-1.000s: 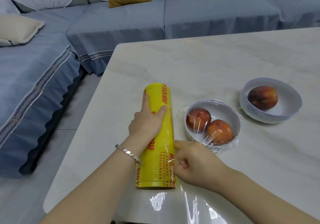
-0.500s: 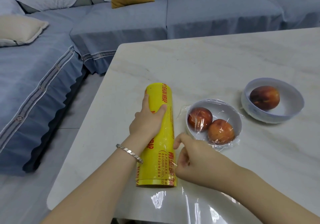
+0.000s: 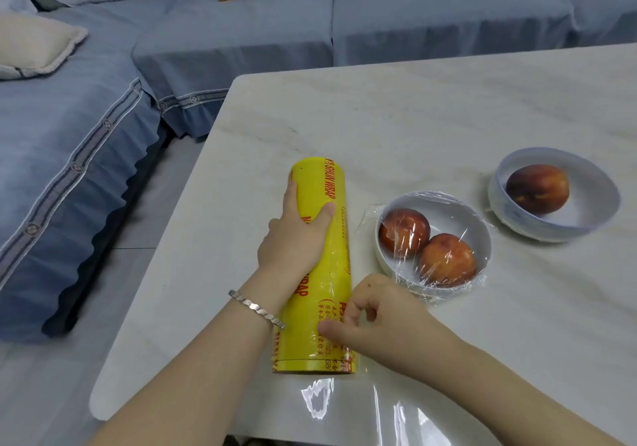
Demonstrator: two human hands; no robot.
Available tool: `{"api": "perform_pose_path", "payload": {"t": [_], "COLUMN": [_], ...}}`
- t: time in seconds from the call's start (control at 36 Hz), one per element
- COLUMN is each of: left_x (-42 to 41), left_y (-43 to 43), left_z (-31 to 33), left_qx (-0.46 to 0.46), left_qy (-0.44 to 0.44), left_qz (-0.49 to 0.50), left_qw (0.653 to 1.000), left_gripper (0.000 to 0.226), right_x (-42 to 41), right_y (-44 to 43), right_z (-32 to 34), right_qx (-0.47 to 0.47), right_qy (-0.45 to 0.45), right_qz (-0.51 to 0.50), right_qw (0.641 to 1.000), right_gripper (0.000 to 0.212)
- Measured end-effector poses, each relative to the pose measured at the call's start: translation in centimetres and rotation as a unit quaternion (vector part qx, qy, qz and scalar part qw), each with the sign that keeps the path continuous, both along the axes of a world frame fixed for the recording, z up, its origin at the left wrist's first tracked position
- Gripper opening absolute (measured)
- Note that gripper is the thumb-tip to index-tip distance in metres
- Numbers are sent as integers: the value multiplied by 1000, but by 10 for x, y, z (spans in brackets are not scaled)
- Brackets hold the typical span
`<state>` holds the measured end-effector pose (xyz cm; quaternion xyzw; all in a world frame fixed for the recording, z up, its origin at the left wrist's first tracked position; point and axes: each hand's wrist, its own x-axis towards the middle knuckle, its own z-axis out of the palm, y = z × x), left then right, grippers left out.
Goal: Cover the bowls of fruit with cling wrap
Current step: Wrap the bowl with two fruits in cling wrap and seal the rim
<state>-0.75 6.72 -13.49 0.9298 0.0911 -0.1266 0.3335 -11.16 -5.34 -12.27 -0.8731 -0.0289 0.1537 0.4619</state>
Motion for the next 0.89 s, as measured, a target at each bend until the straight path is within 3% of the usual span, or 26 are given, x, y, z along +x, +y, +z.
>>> {"api": "perform_pose_path", "payload": {"t": [0.31, 0.58, 0.75, 0.83, 0.89], "left_x": [0, -2, -1, 0, -1], "left_y": [-5, -8, 8, 7, 7], "left_z": [2, 3, 1, 1, 1], "left_qx": [12, 30, -65, -64, -70], "left_qy": [4, 2, -15, -9, -8], "left_qz": [3, -2, 15, 18, 20], "left_qw": [1000, 1000, 998, 998, 997], "left_gripper": [73, 71, 68, 68, 69], "right_x": [-2, -7, -3, -4, -6], "right_y": [6, 8, -7, -8, -14], "right_z": [-3, -31, -49, -39, -36], "right_qx": [-6, 30, 65, 52, 28], "right_qy": [-11, -125, -138, -134, -176], "right_qz": [-60, -85, -110, -79, -55], "right_qw": [998, 988, 982, 987, 982], "right_gripper": [44, 32, 25, 28, 33]}}
